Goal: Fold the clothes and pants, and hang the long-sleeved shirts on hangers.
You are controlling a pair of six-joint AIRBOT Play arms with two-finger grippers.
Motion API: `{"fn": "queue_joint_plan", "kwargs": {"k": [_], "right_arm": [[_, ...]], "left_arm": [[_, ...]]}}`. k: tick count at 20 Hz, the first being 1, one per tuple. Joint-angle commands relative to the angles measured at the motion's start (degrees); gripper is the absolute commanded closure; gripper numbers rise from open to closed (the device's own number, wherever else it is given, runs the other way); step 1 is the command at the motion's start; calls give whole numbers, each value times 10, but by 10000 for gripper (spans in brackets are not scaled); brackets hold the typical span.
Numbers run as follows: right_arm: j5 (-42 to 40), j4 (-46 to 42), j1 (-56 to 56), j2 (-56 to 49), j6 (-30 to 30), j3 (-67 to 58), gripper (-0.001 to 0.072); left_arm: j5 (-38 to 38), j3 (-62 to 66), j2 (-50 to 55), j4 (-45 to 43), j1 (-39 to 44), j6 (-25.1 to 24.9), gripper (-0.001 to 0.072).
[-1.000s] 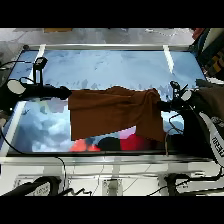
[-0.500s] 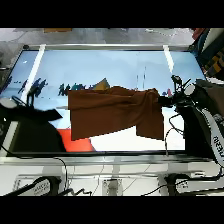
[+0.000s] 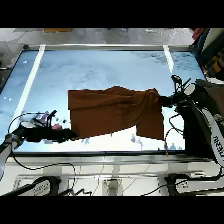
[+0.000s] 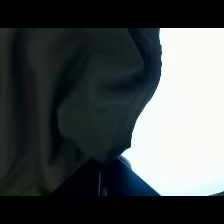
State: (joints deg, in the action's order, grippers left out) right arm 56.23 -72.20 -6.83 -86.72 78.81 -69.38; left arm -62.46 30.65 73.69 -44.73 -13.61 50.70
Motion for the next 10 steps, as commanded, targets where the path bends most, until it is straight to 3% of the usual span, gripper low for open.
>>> {"fn": "queue_joint_plan", "kwargs": {"k": [1,2,3,10], "right_arm": [[9,2,0,0,0,-1,690],[14,2,0,0,0,-1,689],[17,2,0,1,0,-1,690],[12,2,0,73,-18,-1,690]], "left_arm": [[41,-12,13,-4,53,-6,394],[48,-9,12,-2,60,-6,563],[53,-1,12,-2,60,-7,681],[61,205,-18,-2,19,-6,686]]}}
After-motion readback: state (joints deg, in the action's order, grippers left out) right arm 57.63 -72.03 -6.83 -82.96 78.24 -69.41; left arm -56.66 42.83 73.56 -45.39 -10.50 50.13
